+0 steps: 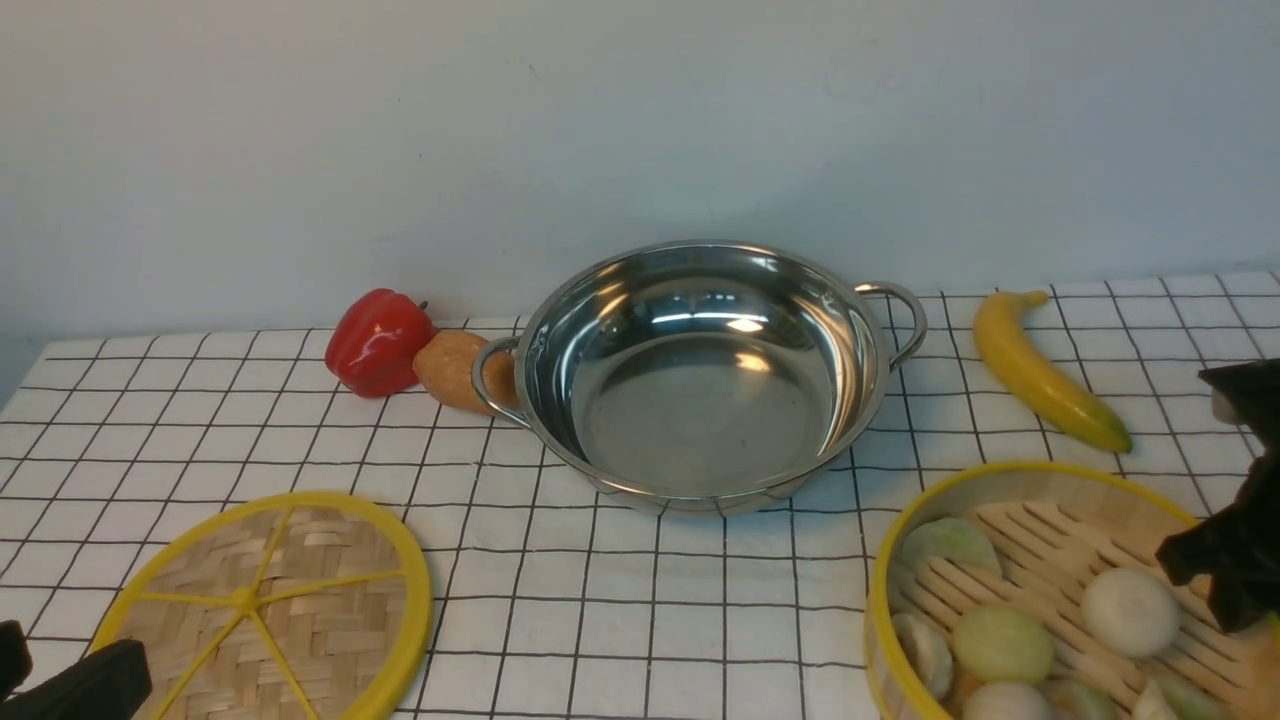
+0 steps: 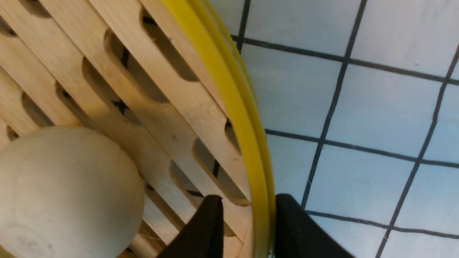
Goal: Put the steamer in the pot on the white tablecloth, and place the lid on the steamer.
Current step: 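Reach for and grasp the rim of the bamboo steamer holding the buns with the right gripper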
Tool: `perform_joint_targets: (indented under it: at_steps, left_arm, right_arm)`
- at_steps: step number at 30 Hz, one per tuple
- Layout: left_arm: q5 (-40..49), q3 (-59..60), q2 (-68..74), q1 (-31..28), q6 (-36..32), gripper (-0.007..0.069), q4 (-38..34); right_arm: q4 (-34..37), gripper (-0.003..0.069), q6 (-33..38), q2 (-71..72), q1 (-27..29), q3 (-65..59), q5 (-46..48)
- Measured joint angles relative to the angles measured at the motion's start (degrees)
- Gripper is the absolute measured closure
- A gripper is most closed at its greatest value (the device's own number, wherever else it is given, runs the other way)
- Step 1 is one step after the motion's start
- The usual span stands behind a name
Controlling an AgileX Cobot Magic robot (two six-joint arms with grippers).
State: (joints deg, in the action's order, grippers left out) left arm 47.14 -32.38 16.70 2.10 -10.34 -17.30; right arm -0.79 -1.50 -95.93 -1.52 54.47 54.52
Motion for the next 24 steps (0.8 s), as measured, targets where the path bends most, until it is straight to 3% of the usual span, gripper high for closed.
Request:
perform_joint_targets:
  at_steps: [18,20,24]
  left_arm:
    - [0.0,0.0,0.0,0.0,0.0,0.0193,0.0]
    - [0.0,0.0,0.0,0.0,0.0,0.0193,0.0]
    - [0.0,0.0,0.0,0.0,0.0,0.0193,0.0]
  right_arm:
    - [-3.4,0.0449,-1.1,0.0,0.0,0.1,2.3]
    - [-3.4,0.0467,-1.2,0.0,0.0,0.1,2.3]
    - [-3.5,0.0578,-2.0,0.0,0.0,0.1,1.9]
